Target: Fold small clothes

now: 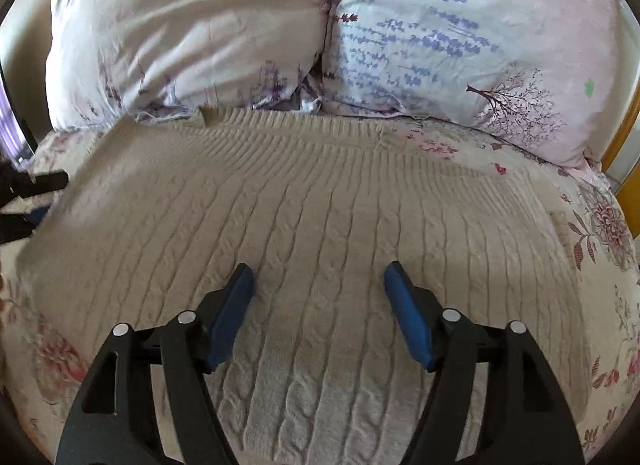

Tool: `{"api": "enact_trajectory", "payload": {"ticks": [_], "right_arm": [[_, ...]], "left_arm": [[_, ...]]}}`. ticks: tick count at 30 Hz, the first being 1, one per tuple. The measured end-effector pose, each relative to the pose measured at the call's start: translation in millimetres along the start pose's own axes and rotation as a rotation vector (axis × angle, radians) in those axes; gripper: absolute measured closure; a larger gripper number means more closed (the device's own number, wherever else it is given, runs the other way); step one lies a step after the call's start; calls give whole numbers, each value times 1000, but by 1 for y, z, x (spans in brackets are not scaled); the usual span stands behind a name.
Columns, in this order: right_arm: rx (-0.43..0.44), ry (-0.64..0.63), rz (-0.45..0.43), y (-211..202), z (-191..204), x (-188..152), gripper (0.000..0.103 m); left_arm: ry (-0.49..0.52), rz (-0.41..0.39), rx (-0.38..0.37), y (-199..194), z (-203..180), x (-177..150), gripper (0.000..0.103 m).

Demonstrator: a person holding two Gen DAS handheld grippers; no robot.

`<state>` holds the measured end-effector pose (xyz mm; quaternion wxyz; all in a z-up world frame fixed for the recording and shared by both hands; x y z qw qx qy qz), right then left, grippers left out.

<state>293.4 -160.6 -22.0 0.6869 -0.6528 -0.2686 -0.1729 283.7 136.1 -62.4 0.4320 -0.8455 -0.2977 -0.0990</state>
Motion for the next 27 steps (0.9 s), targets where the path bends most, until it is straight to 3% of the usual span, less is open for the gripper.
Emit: {"api": "enact_trajectory", "payload": {"ticks": [9, 13, 15, 21, 27], "right_arm": [[5, 8, 8, 2, -1, -1, 31], [0, 6, 9, 1, 0, 0, 30], [1, 6, 8, 1, 0, 0, 30], [10, 4, 4, 2, 0, 0, 30], [35, -14, 12, 4, 1, 2, 28]], "left_arm": [[-17, -8, -3, 7, -4, 2, 47], [-47, 35, -28, 16, -9, -5, 74], [-54, 40, -42, 16, -11, -5, 79], [-55, -3, -158, 0, -48, 4, 85], [-3, -21, -305, -12, -114, 4, 86]]}}
Point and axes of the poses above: each gripper's, at about its wrist camera, not at the fingertips, and y roughly the way its jaws point, z to its left, x to its top, the point moved 9 cm from there along y, roughly the way its jaws point, and after that the axes turned 3 degrees about -z, right-handed, at the moved point
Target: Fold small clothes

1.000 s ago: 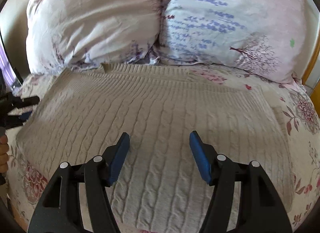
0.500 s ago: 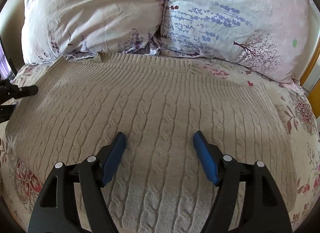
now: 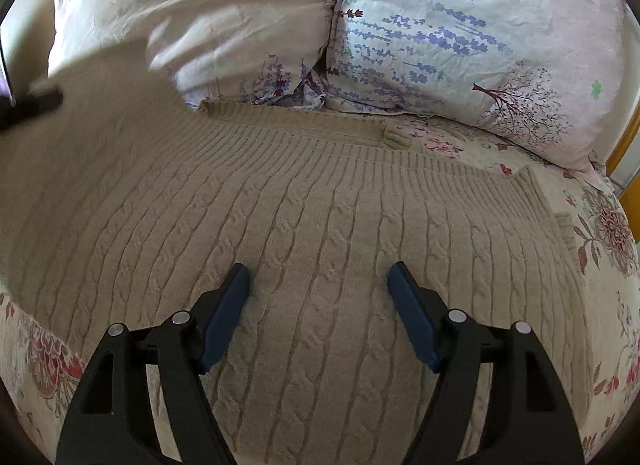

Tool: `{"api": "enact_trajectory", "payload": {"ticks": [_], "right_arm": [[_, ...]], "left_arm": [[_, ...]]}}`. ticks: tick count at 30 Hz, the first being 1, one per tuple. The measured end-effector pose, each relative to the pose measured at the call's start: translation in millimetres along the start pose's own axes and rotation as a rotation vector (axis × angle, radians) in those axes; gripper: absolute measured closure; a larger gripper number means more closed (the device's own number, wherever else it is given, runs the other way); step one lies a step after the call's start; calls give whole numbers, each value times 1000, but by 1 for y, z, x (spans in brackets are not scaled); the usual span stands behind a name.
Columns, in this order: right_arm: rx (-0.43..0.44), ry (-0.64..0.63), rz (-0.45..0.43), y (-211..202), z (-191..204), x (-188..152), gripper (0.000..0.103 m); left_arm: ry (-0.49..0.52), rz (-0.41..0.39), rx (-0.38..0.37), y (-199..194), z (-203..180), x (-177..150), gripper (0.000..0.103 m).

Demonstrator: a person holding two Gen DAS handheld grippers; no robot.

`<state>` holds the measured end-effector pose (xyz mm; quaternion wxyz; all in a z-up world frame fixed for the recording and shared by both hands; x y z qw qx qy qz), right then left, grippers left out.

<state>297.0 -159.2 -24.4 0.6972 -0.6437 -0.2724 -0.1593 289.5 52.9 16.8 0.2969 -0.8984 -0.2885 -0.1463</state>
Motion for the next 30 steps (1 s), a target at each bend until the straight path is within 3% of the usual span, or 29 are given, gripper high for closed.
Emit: {"api": "enact_trajectory", "payload": {"ticks": [8, 14, 18, 21, 25, 27, 28, 30], "right_arm": [[41, -15, -15, -1, 0, 1, 26], [120, 27, -35, -20, -20, -2, 26], [154, 150, -82, -41, -68, -7, 26], [212, 299, -104, -50, -110, -14, 26], [315, 520, -117, -57, -152, -20, 26], [369, 567, -121, -61, -157, -19, 26], [395, 583, -117, -62, -157, -19, 26], [443, 603, -89, -63, -156, -19, 26]], "left_arm": [[10, 53, -165, 46, -69, -13, 86], [20, 92, -208, 71, -94, -28, 87], [36, 139, -227, 93, -112, -47, 87], [57, 201, -200, 117, -118, -69, 87], [58, 343, -150, 158, -116, -112, 80], [29, 382, -191, 164, -119, -125, 77], [9, 413, -247, 164, -126, -131, 76], [31, 416, -290, 153, -134, -132, 62]]}}
Point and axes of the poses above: each gripper's, at about its wrist camera, not at the fingertips, and y roughly the way its jaws point, z to its left, x to its top, the point moved 9 cm from there along y, roughly the way its jaws point, and after that the axes turned 3 degrees about -z, right-handed, at the moved point
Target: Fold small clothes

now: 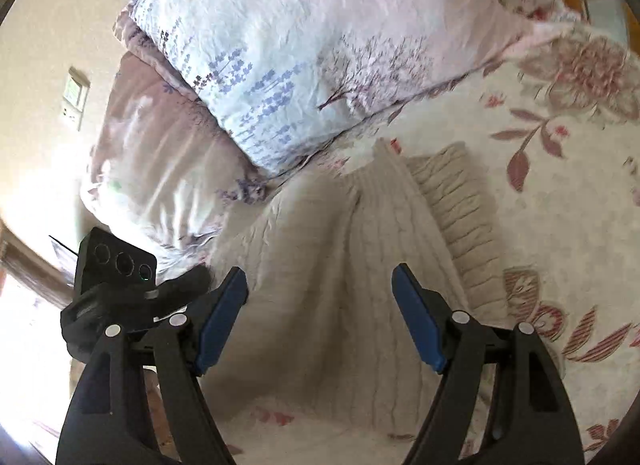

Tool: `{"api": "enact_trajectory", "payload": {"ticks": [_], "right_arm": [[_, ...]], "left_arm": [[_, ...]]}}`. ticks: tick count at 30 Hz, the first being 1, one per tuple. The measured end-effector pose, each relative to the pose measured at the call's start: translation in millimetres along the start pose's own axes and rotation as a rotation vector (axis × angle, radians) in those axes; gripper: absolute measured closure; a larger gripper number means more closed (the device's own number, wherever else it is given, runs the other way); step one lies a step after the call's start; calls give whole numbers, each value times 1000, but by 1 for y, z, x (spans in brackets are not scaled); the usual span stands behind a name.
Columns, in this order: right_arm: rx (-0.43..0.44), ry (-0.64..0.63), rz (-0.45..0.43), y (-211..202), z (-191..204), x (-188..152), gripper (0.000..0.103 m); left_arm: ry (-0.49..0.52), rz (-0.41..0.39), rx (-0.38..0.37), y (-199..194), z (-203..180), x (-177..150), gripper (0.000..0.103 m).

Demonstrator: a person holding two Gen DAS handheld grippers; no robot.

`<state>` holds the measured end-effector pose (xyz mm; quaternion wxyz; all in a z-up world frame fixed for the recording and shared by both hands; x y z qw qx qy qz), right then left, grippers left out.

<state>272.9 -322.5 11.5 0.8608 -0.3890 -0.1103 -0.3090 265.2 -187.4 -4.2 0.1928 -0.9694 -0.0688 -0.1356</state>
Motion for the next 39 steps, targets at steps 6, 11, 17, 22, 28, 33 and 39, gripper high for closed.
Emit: {"api": "enact_trajectory", "payload": {"ticks": [6, 11, 17, 22, 28, 33, 39], "right_arm": [[38, 51, 113, 18, 2, -7, 26], [36, 57, 166, 34, 6, -13, 32], [9, 89, 157, 51, -4, -5, 51], [-18, 15, 115, 56, 3, 1, 84], [-97, -220, -70, 18, 36, 28, 86], [-198, -284, -110, 1, 28, 38, 86], [-226, -258, -139, -12, 12, 43, 87]], "left_arm": [[267, -181, 274, -74, -5, 11, 34], [369, -236, 570, -98, 28, 11, 33], [308, -179, 642, -97, 69, 5, 32], [285, -174, 619, -93, 75, 6, 28], [285, -179, 587, -95, 66, 3, 25], [295, -166, 579, -86, 62, 1, 24], [310, -135, 555, -71, 55, -8, 24]]}}
Point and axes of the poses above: each gripper's, at about its wrist camera, not at the fingertips, and y roughly the way its jaws point, z to its left, x to its top, the point moved 9 cm from there along y, roughly the way its jaws point, and after that the axes turned 3 degrees about -z, right-handed, at the moved point
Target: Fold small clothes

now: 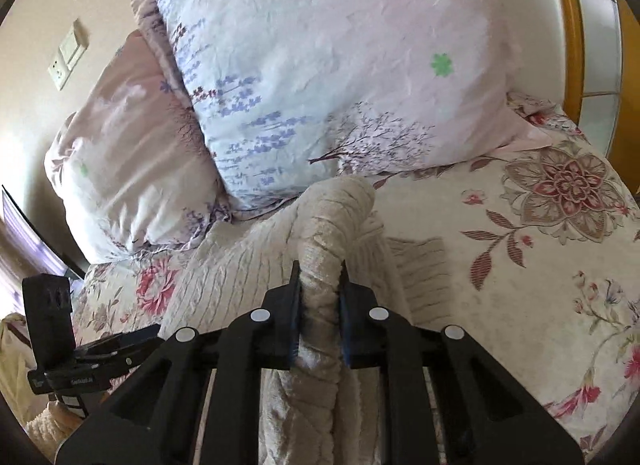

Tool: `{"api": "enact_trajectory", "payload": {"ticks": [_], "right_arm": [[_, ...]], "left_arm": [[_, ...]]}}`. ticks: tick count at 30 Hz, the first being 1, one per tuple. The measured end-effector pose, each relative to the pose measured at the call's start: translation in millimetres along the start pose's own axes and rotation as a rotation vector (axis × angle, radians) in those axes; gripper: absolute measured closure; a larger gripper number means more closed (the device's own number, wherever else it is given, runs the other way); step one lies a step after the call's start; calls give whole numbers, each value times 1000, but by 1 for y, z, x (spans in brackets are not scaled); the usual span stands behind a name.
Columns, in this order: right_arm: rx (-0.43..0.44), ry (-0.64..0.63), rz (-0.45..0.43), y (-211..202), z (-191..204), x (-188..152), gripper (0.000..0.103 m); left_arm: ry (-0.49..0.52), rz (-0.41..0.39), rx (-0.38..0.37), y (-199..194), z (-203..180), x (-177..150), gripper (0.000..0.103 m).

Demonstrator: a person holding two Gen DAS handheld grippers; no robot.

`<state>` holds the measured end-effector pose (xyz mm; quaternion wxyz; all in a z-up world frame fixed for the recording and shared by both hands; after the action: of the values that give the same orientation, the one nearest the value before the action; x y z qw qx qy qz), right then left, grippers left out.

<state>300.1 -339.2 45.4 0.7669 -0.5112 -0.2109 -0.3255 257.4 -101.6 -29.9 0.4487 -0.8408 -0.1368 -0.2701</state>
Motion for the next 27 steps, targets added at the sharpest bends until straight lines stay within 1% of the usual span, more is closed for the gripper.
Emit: {"api": "enact_trajectory", "payload": {"ticks": [4, 7, 8, 10, 11, 12, 13, 14, 15, 16, 17, 18, 19, 23, 27], "right_arm": [[-5, 4, -47, -10, -2, 10, 88], [-36, 16, -64, -12, -15, 16, 88], [-64, 30, -43, -6, -24, 13, 88], [-134, 72, 35, 15, -49, -3, 88], [-154, 98, 67, 23, -59, -10, 88], [-157, 134, 108, 32, -68, -19, 86], [-142, 172, 125, 36, -74, -25, 83], [-133, 196, 122, 35, -77, -26, 80], [-121, 225, 115, 30, -80, -25, 75], [-110, 245, 108, 25, -81, -24, 66], [-96, 260, 96, 15, -81, -24, 61], [-77, 267, 79, 6, -80, -24, 53], [-55, 270, 65, -2, -79, -26, 50], [18, 277, 60, -33, -71, -49, 50], [49, 269, 64, -49, -64, -68, 50]], "left_arm": [[11, 3, -20, 3, -12, -3, 24], [23, 7, -37, 5, -20, -6, 24], [26, 8, -39, 6, -22, -7, 24], [29, 18, -41, 9, -24, -10, 24], [28, 23, -41, 10, -24, -12, 24], [25, 30, -42, 11, -23, -14, 24], [16, 39, -46, 12, -22, -16, 24], [5, 47, -52, 12, -21, -18, 24], [-8, 54, -61, 12, -20, -20, 24], [-27, 64, -77, 11, -18, -24, 24], [-43, 70, -93, 9, -17, -26, 25], [-55, 72, -104, 7, -17, -28, 25], [-70, 73, -126, 4, -17, -31, 25], [-77, 72, -144, -3, -20, -38, 26], [-80, 83, -151, -5, -25, -47, 30]]}}
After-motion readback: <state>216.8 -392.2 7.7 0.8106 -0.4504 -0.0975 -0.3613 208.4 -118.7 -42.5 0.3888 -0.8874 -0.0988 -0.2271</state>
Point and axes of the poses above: each gripper's, at about its wrist camera, not at the fingertips, and y roughly the way its jaws point, z to its left, x to its top, the point moved 9 cm from there along y, roughly the way its jaws point, and after that the axes turned 3 degrees about -z, right-handed, at the moved point
